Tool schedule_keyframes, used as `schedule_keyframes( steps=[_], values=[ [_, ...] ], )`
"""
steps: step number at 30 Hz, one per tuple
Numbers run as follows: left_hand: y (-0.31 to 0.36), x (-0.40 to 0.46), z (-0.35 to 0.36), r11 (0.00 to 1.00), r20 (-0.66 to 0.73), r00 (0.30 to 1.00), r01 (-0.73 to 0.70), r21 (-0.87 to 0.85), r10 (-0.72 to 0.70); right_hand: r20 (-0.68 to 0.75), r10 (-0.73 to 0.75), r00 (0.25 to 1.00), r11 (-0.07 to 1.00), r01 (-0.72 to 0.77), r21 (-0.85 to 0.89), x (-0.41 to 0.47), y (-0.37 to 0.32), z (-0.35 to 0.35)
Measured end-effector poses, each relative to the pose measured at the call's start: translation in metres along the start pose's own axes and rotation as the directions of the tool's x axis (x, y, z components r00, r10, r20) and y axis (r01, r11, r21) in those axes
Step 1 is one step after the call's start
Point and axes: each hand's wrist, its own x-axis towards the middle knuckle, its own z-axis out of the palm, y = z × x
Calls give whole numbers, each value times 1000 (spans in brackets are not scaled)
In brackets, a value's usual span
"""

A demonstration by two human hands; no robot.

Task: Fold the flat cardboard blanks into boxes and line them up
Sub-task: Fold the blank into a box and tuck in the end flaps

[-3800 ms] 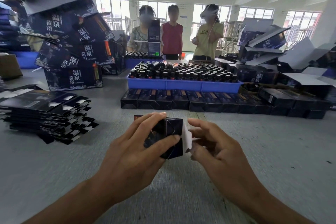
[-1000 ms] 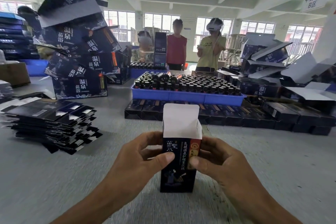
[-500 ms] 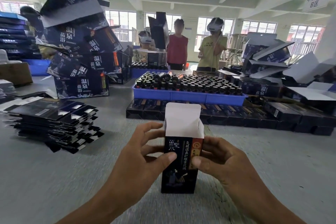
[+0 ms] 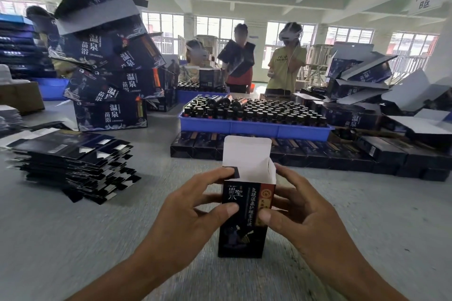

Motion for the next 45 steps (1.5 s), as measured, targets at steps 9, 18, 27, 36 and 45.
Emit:
schedule_keyframes(
  steps=[9, 18, 27, 36, 45],
  values=[
    [4, -1, -1, 999, -1, 1000, -10, -51, 10, -1, -109, 994, 982, 107, -154, -3, -10, 1],
    [9, 1, 0, 993, -71, 990, -118, 20, 119, 9, -138, 990, 968, 136, -209, -4, -9, 0],
    [15, -2, 1, 992, -57, 991, -124, 2, 124, -76, -229, 971, 942, 201, -268, -5, -10, 2],
    [17, -1, 2, 992, -68, 990, -124, -22, 122, -160, -235, 959, 966, 213, -144, -8, -19, 4],
    [17, -2, 3, 991, -66, 990, -127, -40, 124, -174, -280, 944, 954, 253, -163, -11, -21, 8]
  ],
)
